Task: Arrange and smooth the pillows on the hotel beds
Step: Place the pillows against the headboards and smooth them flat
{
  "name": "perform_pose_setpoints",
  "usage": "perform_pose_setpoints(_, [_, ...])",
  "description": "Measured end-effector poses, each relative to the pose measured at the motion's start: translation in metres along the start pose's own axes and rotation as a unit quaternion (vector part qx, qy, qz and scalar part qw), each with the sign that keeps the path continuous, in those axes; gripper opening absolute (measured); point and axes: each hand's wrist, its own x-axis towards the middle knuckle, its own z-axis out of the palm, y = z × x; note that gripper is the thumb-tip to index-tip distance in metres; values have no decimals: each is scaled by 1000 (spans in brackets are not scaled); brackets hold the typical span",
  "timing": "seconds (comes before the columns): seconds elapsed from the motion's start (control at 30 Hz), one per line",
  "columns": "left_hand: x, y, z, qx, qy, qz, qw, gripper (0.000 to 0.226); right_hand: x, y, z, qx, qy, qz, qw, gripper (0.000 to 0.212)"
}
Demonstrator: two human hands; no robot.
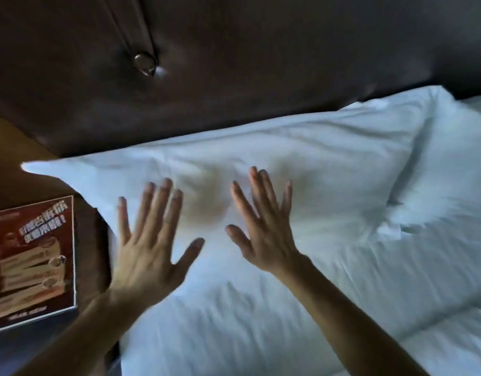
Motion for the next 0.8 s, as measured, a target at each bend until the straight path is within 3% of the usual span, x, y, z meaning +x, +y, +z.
perform_pose_setpoints(0.07, [-3,34,24,-14,-31,112,993,83,-6,15,17,-47,-32,-19,998,69])
perform_pose_setpoints(0.1, [4,46,33,-3,-51,141,989,83,-7,42,17,-83,-35,11,996,70])
perform_pose_setpoints(0.23, [33,10,40,60,-96,119,986,79,-5,174,-19,-175,-52,246,952,67])
perform_pose_setpoints(0.33, [28,25,41,64,-112,115,985,85,-1,237,-43,-99,-51,455,884,67])
perform_pose_setpoints(0.4, [41,56,47,70,-87,202,973,81,6,243,-40,-24,-2,530,848,67])
perform_pose_setpoints(0.5, [91,131,73,54,-77,438,894,69,-8,222,-25,34,153,572,805,65])
perform_pose_setpoints(0.6, [137,212,102,119,-103,559,814,65,-42,208,4,145,229,601,752,68])
perform_pose_setpoints(0.7, [188,249,125,191,-136,594,770,66,-102,205,45,225,166,686,671,67])
perform_pose_setpoints(0.77, [231,253,127,185,-87,560,803,64,-149,205,75,235,82,745,619,62])
perform_pose_setpoints(0.8, [246,254,128,186,-47,533,824,63,-166,208,85,228,57,752,615,60])
